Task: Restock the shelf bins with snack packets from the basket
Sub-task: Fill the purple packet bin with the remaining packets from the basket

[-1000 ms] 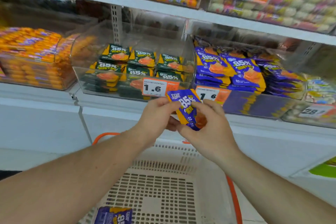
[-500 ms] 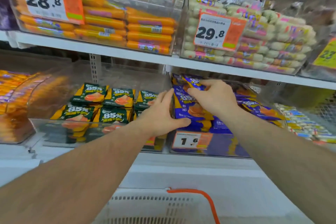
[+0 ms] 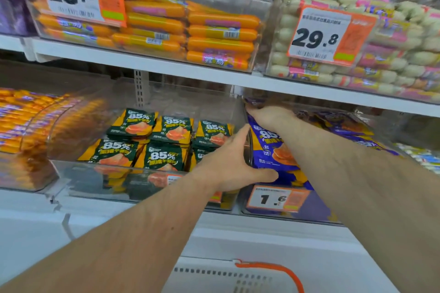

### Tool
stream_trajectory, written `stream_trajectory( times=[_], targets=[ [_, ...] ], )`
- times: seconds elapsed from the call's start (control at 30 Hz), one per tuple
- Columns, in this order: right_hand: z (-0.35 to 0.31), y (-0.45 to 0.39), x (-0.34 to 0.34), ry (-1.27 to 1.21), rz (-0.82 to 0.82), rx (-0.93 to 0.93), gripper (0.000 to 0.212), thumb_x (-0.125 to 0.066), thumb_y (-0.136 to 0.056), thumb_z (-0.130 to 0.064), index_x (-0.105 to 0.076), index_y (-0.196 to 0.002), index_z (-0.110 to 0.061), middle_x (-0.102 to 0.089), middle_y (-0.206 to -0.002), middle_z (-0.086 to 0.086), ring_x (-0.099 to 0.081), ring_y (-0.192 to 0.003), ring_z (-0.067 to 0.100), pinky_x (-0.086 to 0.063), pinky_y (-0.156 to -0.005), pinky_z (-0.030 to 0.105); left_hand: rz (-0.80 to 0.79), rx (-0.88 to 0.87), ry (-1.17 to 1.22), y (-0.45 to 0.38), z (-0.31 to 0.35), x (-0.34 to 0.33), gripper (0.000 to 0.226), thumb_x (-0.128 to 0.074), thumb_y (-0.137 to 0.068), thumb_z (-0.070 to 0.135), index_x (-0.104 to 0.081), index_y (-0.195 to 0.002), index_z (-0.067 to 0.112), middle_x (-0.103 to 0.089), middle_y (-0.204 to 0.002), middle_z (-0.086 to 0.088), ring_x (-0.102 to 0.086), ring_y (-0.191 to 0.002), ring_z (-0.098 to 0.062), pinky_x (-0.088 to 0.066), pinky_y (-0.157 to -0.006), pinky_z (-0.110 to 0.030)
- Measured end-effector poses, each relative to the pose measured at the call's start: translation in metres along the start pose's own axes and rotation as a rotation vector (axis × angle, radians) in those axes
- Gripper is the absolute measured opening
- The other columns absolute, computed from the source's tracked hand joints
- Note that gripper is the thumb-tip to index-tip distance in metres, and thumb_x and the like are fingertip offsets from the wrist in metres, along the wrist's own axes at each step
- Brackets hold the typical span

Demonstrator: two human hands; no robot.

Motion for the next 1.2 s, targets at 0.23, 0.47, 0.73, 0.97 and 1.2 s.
stream_trajectory(
  times=[0.23,0.47,0.73,0.97,1.2],
  targets=[
    [-0.008,-0.011,-0.008,0.116,-0.048,0.113,0.036,-0.033,-0.105,-0.028,-0.059,-0.122,-0.011,-0.059,-0.120,0.014,-0.049,-0.090,0.023,-0.039,-0.077,0.030,0.007,0.014,-0.057,0.000,0.000,-0.001,0.111,-0.080,-0.055,0.063,-0.011,-0.142,0.056,-0.047,-0.136,0.016,-0.057,-0.115,-0.006,-0.050,-0.098,-0.040],
    [-0.005,-0.001,0.001,0.142,-0.030,0.073,0.035,-0.029,-0.105,-0.031,-0.058,-0.112,-0.012,-0.060,-0.120,0.014,-0.051,-0.094,0.025,-0.043,-0.084,0.034,0.046,-0.010,-0.013,0.000,0.003,0.001,0.094,-0.082,-0.064,0.052,-0.023,-0.137,0.052,-0.050,-0.128,0.016,-0.059,-0.111,-0.006,-0.054,-0.092,-0.040],
    [-0.033,0.138,0.045,-0.279,0.567,0.426,0.029,-0.048,-0.093,-0.025,-0.066,-0.076,-0.009,-0.063,-0.074,0.005,-0.057,-0.075,0.024,-0.043,-0.066,0.035,0.398,-0.347,-0.234,0.053,0.028,0.022,0.064,-0.069,-0.071,0.039,-0.050,-0.129,0.020,-0.058,-0.122,0.005,-0.055,-0.110,-0.011,-0.052,-0.089,-0.035],
    [-0.034,0.233,-0.091,-0.673,0.346,0.424,0.026,-0.045,-0.080,-0.020,-0.048,-0.054,-0.016,-0.037,-0.052,-0.006,-0.036,-0.056,0.014,-0.023,-0.054,0.032,-0.013,-0.132,-0.622,0.147,-0.037,0.014,0.028,-0.062,-0.075,0.037,-0.058,-0.098,0.022,-0.064,-0.083,0.012,-0.056,-0.073,-0.009,-0.051,-0.072,-0.033],
    [-0.038,0.318,-0.328,-0.380,-0.620,0.145,0.022,-0.047,-0.096,-0.025,-0.056,-0.080,-0.014,-0.057,-0.072,0.006,-0.051,-0.062,0.024,-0.044,-0.059,0.044,-0.632,0.380,-0.826,0.219,-0.144,-0.001,0.040,-0.052,-0.096,0.040,-0.056,-0.131,0.021,-0.057,-0.133,0.006,-0.049,-0.120,-0.014,-0.038,-0.087,-0.024]
  ],
)
Point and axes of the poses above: each hand's wrist, its own y-axis away from the middle knuckle, its own x-axis out of the back of the hand, z = x × y, the point moved 7 cm from there along -y, towards the middle knuckle
